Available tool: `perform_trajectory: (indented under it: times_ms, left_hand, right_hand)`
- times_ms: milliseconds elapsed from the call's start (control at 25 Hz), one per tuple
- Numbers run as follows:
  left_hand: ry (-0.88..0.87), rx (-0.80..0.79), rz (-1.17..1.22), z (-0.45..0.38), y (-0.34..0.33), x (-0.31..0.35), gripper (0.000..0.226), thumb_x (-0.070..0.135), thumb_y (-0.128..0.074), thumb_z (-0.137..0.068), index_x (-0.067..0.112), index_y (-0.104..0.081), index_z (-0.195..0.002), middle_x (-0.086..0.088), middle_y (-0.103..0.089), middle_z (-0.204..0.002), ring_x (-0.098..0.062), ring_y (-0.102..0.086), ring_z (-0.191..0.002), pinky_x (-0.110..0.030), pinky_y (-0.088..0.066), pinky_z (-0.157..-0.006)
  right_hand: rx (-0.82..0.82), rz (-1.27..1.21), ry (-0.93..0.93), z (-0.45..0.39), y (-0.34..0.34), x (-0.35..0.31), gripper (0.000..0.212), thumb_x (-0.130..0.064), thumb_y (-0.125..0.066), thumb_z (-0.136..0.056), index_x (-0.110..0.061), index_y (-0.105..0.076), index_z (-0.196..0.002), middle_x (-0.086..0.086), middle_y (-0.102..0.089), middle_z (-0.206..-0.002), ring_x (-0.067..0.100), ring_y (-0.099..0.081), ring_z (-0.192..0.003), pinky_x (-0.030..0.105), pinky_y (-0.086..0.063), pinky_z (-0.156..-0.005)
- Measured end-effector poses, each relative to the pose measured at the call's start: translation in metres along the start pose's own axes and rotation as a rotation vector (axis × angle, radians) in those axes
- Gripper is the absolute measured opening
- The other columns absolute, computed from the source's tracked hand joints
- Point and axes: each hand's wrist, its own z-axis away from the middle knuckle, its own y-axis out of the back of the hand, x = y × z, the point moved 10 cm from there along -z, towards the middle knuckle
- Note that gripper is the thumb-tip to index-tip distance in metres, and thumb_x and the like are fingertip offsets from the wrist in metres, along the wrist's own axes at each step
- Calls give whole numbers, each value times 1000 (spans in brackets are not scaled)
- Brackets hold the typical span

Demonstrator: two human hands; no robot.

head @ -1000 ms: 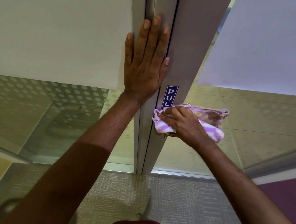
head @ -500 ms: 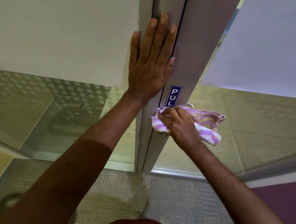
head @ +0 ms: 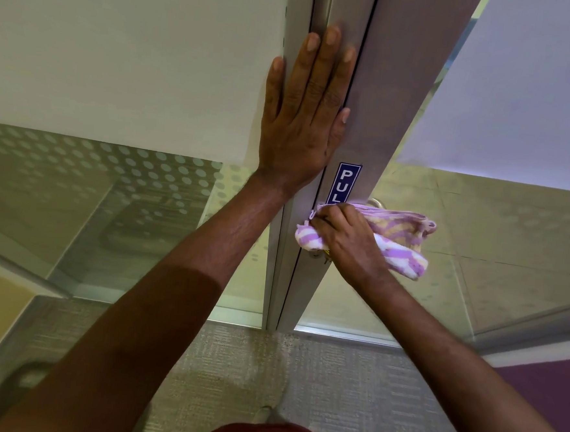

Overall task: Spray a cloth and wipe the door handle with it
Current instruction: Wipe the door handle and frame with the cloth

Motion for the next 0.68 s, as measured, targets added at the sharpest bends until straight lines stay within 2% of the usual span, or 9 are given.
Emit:
perform_trajectory:
  times_ms: [240,480,560,680]
  left_hand:
    - [3,2,5,0,1,1,51,33,-39,-112,9,-36,-156,-20,-51,-158,-35,-33,-150,-46,-4,-131]
    - [10,5,11,-2,6,2,50,31,-40,-112,8,-36,-156,-22,-50,-158,-35,-33,-151,-46,-4,-131]
    - [7,-5,12,-2,6,1,51,31,-41,-112,8,-35,-157,-22,-49,-159,-35,-32,-151,-46,-3,-132]
    - [7,-13,0,-1,4,0,52,32,-42,-112,8,-33,-157,-21,-49,-159,-34,-31,-152,-46,-2,-132]
  right_hand:
    - [0,-67,41,1,4,-1,39,-8,-79,-86,-7,-72,-124,12,-73,-118,33,-64,-108,45,-56,-94]
    - [-172,129,252,-8,-14,-26,30,-20,-61,-93,-16,-76,-118,4,-73,-122,28,-59,-119,42,-51,-100]
    - [-137,95,211,-6,-9,-17,32,-17,-70,-90,-14,-75,-122,5,-72,-124,29,-60,-119,43,-51,-101]
    - [-20,-47,21,8,3,10,42,-13,-82,-84,-9,-73,-125,9,-72,-124,33,-61,-113,44,-54,-95]
